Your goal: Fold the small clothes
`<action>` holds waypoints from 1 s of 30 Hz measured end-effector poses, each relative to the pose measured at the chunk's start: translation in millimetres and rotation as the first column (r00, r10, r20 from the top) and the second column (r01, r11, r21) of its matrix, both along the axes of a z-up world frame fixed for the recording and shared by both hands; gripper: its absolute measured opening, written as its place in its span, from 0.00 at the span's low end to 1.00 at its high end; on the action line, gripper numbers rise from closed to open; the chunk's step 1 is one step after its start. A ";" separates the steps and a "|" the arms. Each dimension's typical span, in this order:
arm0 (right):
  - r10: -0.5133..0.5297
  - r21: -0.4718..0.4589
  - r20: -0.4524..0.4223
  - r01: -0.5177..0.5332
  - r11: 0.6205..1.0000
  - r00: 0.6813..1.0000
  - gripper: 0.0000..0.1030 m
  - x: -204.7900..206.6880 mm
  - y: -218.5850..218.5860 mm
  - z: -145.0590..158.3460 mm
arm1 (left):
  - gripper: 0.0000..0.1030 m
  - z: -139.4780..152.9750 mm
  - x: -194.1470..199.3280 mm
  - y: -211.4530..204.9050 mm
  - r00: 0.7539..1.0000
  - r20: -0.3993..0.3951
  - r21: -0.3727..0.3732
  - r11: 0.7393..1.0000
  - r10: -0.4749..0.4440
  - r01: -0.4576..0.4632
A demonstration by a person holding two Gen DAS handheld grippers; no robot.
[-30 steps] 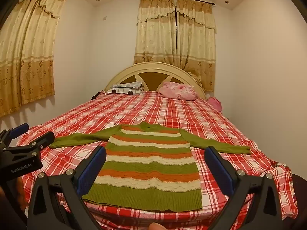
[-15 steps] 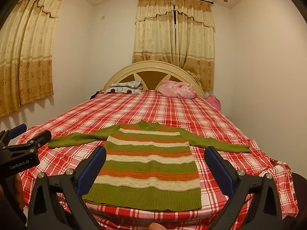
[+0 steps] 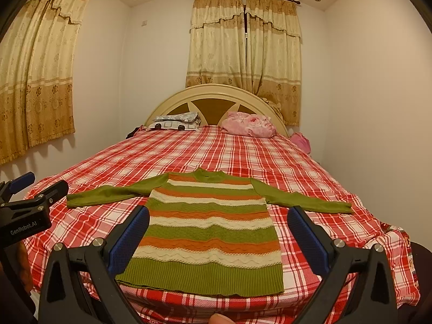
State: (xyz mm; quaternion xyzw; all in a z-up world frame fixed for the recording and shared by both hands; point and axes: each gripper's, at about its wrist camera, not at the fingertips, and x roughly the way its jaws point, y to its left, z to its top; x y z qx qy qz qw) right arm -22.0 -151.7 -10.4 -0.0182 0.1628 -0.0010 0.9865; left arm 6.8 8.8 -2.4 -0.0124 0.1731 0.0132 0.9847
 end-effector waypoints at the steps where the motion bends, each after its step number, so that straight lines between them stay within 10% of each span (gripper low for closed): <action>1: 0.000 0.000 -0.001 0.000 1.000 1.000 0.99 0.0 0.2 0.0 | 1.00 0.1 0.3 0.3 1.000 0.000 0.000 1.000 0.000 0.000; 30: 0.000 0.000 -0.011 0.000 1.000 1.000 0.99 1.6 -1.0 -3.8 | 1.00 0.6 0.5 0.7 1.000 0.001 0.001 1.000 0.000 0.000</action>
